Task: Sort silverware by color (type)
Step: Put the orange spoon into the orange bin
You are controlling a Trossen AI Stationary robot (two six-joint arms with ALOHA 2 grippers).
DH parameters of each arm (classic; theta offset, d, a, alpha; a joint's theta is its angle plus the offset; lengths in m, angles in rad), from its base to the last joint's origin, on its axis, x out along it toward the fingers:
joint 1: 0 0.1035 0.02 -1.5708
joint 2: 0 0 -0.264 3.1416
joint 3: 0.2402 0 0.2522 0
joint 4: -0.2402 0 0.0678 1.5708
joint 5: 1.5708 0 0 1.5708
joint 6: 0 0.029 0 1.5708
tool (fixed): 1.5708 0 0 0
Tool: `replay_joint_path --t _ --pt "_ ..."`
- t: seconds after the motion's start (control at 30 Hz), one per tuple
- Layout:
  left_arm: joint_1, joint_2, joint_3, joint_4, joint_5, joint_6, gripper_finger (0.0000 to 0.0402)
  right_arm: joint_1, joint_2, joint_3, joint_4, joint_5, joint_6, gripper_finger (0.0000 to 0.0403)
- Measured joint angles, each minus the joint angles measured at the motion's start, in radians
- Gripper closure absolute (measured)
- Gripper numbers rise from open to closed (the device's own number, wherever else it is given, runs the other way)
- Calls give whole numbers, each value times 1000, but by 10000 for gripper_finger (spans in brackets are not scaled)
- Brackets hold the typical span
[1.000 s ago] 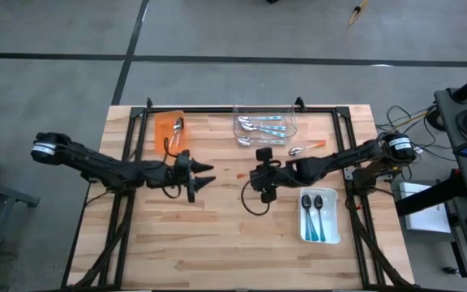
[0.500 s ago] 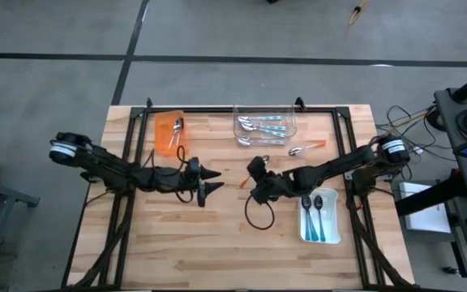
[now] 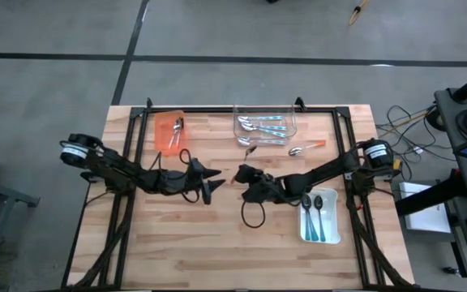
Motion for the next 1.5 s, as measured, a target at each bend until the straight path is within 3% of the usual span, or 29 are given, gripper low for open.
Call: replay_joint_path --t 0.17,0.33,0.63,0.87,1.1,1.37,1.5 --pt "1 3 0 30 -24 80 213 0 7 3 64 0 -79 386" --pt "-5 3 0 82 16 209 213 0 7 21 68 -2 -162 386" --pt "-4 71 67 76 19 220 213 0 7 43 64 -2 -284 386" --pt "-3 163 141 66 -65 183 213 4 6 45 64 -1 -299 386" --pt "2 185 172 62 -70 170 215 4 7 45 67 0 -368 386" --pt "10 183 171 17 -71 128 250 4 7 45 104 -3 -426 386" --pt "10 184 171 21 -71 124 292 4 7 45 110 -3 -428 386"
